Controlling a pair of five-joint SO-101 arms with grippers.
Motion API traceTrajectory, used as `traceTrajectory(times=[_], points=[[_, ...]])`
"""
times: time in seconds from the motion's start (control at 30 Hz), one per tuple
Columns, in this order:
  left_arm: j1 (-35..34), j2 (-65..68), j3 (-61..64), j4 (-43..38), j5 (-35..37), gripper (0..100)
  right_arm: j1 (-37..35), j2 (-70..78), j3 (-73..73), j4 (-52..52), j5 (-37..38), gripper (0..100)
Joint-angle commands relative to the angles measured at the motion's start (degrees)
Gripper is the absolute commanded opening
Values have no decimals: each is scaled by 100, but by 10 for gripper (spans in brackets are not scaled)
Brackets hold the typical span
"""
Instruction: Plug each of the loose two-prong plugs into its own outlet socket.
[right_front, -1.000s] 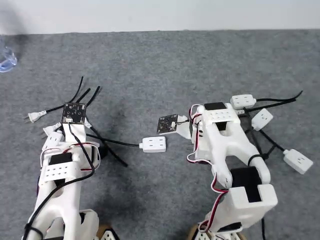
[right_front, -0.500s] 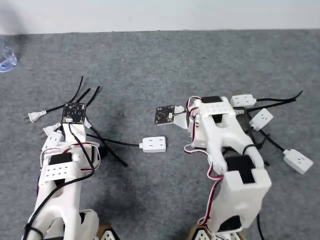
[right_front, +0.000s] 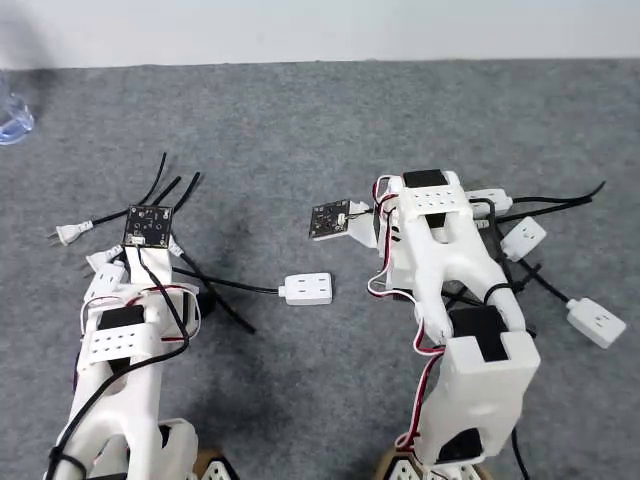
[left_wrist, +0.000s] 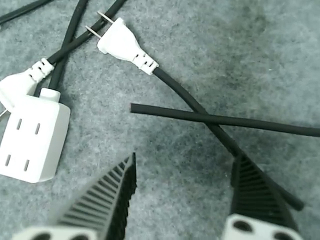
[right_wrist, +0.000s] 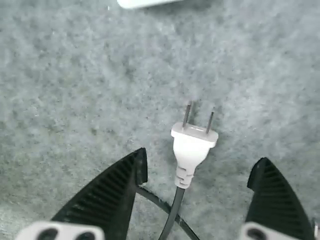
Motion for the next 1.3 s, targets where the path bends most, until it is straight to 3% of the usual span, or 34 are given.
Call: traceTrajectory(times=[0.0,0.4,0.47,0.6,0.7,1.1,1.2,1.27], points=[[44,-62,-40,-158,18,291,75,110,-123,-365,70,316],[44,-62,-48,-158,18,291,154,611,-141,-884,70,308],[44,-62,-48,-158,18,291,215,629,-141,-848,70,250],[44,-62,-40,-158,18,291,312,611,-141,-840,70,4],[44,-62,-40,-158,18,291,391,611,-114,-743,70,39],[62,-88,-57,-149,18,291,347,514,-510,66,26,9],[211,-132,-215,-88,53,291,259,-22,-747,549,-387,9],[378,-325,-637,378,149,291,136,-602,-800,927,-668,9]])
